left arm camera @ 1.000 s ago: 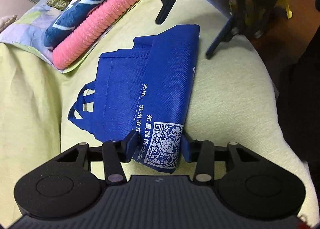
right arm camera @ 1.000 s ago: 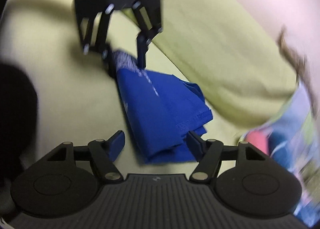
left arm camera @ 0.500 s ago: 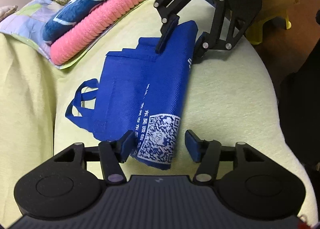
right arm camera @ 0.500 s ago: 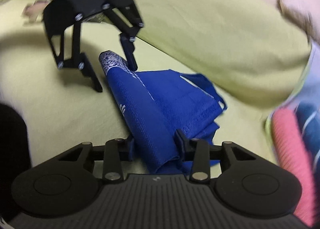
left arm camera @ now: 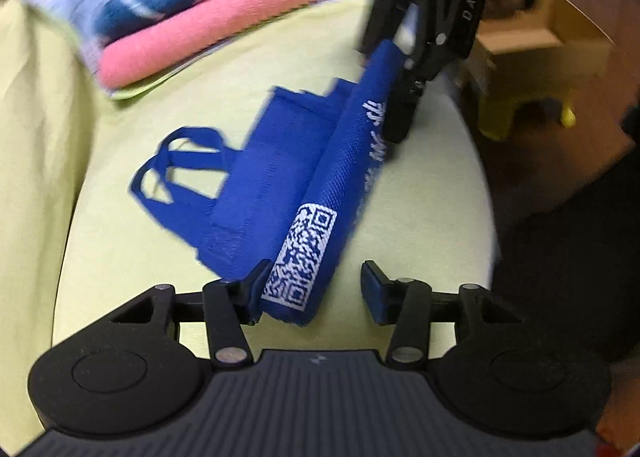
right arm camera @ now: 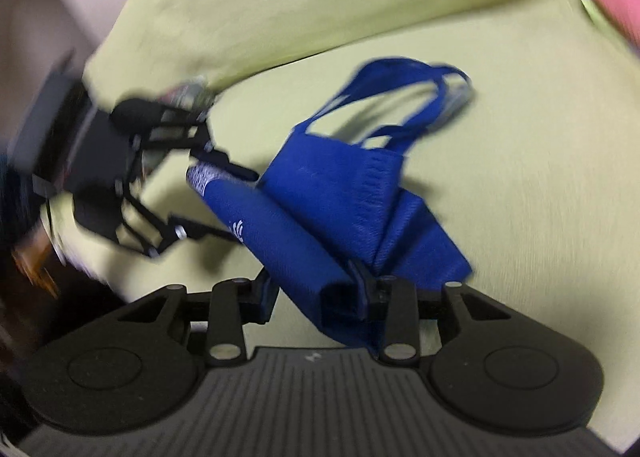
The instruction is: Fold shopping bag
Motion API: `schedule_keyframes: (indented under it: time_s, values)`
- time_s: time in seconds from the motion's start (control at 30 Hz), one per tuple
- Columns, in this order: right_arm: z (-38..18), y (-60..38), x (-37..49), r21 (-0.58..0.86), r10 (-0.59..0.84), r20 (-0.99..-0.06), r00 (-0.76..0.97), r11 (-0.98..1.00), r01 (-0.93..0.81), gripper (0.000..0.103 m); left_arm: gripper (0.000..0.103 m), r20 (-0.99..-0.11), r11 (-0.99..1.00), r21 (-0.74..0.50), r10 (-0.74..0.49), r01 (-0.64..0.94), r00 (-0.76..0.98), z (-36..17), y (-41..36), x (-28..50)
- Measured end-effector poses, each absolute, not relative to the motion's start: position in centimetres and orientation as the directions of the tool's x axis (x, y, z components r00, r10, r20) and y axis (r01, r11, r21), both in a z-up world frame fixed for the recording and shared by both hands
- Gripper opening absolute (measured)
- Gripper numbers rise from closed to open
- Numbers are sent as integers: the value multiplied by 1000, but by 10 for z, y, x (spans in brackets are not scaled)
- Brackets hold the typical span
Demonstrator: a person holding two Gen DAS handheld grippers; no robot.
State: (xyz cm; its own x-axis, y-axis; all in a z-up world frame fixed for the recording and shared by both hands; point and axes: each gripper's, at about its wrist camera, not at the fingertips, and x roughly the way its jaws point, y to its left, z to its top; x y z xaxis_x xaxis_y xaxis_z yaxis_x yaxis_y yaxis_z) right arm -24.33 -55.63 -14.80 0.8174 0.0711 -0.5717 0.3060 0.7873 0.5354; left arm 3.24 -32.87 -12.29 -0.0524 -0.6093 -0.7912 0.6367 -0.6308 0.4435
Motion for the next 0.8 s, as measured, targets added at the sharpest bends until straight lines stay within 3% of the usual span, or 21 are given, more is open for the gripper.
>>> schedule_keyframes:
  time_s: [0.13, 0.47, 0.6, 0.73, 0.8]
  values:
    - [-161, -579, -247, 683, 99, -541, 835, 631, 368, 31, 57, -769, -568, 449, -638, 690, -24, -122, -330, 38]
    - [-165, -582, -247, 711, 39, -557, 829, 538, 453, 28, 56, -692, -403, 493, -719, 771, 66, -111, -324, 45]
    - [-165, -579, -245, 710, 8, -565, 825, 515, 481, 27, 53, -651, -397, 506, -758, 766, 38, -97, -319, 34]
    - [-162, -578, -251, 716, -14, -571, 821, 480, 507, 27, 38, -651, -410, 526, -758, 745, 43, -102, -327, 23]
    - [-162, -577, -250, 720, -28, -575, 818, 458, 521, 27, 36, -652, -403, 534, -756, 743, 59, -107, -335, 20]
